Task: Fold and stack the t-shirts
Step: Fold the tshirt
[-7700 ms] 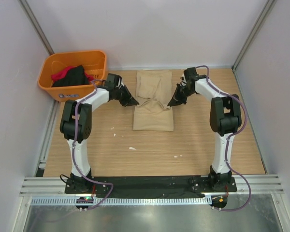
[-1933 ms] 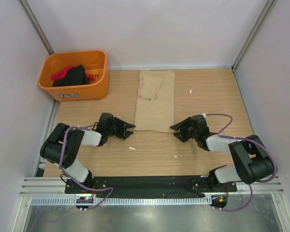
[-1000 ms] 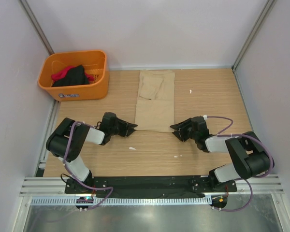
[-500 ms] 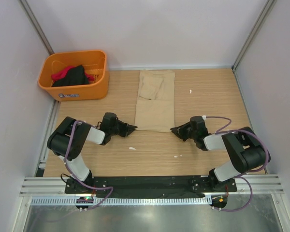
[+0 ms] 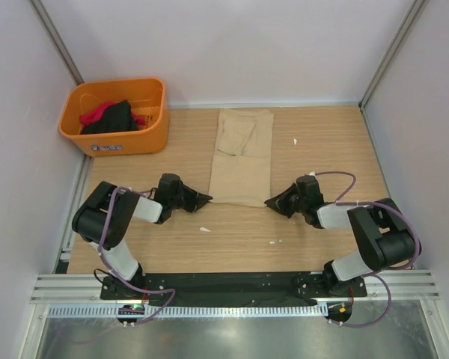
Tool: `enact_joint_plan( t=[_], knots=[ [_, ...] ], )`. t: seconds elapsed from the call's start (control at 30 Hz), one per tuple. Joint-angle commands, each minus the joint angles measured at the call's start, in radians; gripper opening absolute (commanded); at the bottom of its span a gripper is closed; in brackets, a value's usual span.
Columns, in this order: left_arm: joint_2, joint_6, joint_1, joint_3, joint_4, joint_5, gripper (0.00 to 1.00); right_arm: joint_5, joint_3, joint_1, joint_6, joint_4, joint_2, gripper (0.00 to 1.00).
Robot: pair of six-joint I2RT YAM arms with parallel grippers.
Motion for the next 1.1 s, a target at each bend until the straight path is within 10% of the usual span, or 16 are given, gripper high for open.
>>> enact_joint_plan(
  t=[0.0,1.07],
  knots=[
    [-0.001,0.102,-0.001,-0.023,-0.177,-0.029,0.0,-0.021,0.006,-0.002,-0.123,-0.121,0.003,0.01],
    [-0.243,0.265,-0.167,-0.052,-0.441,-0.053,0.0,-0.165,0.118,-0.001,-0.301,-0.419,-0.057,0.01]
  ],
)
